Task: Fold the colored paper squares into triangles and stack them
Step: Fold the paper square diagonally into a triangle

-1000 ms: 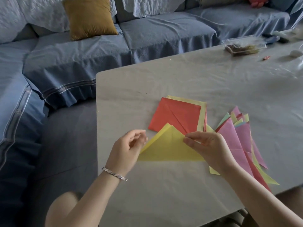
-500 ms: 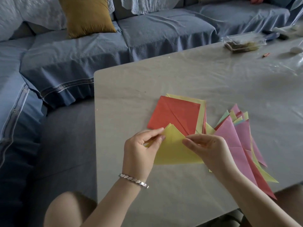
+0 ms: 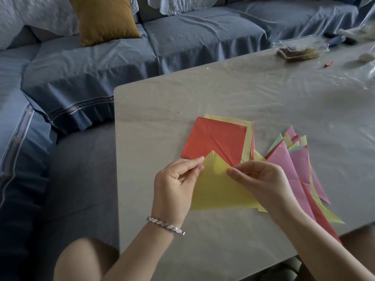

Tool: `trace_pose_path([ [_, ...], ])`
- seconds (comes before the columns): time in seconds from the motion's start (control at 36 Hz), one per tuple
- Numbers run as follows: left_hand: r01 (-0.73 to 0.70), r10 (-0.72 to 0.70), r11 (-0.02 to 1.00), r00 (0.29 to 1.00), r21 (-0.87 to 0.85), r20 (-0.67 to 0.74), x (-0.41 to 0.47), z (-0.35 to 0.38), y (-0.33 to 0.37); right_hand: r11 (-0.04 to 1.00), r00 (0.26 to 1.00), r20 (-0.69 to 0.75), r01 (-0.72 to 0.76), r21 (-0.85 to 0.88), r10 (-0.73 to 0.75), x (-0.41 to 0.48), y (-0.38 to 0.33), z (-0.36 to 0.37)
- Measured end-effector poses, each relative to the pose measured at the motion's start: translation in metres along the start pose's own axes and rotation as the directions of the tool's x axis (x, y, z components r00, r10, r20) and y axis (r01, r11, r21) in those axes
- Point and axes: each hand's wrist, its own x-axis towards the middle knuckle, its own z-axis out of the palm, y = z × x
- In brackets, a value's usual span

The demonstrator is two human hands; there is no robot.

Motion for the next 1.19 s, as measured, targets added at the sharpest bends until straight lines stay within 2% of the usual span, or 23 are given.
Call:
trace_pose_path([
  [0.31,0.057,-0.057,0.997,0.998,-0.050,0.015,-0.0013,-0.0008,0.0054,0.999,1.000,-0.004,0.020,0.026,-0.020,0.0010,-0.0001,-0.0007],
  [0.42,0.082,-0.080,0.995,0.996,-0.053,0.026,-0.0009,-0.0016,0.0058,0.998,0.998,0.007,0.056,-0.021,-0.056,0.0001,-0.0022,-0.0007],
  [0.69,0.100,-0.098,0.994,0.994,-0.048,0.038,-0.0022,-0.0022,0.0090,0.999,0.998,0.045,0.040,-0.032,-0.039,-0.0013,-0.0059,-0.0030],
  [1.19,0.091,-0.094,0.994,0.994,0.059,0.050,-0.0086,-0.0072,0.0082,0.995,0.992,0.117,-0.041,-0.089,0.051,-0.0009,-0.0006,-0.0079],
])
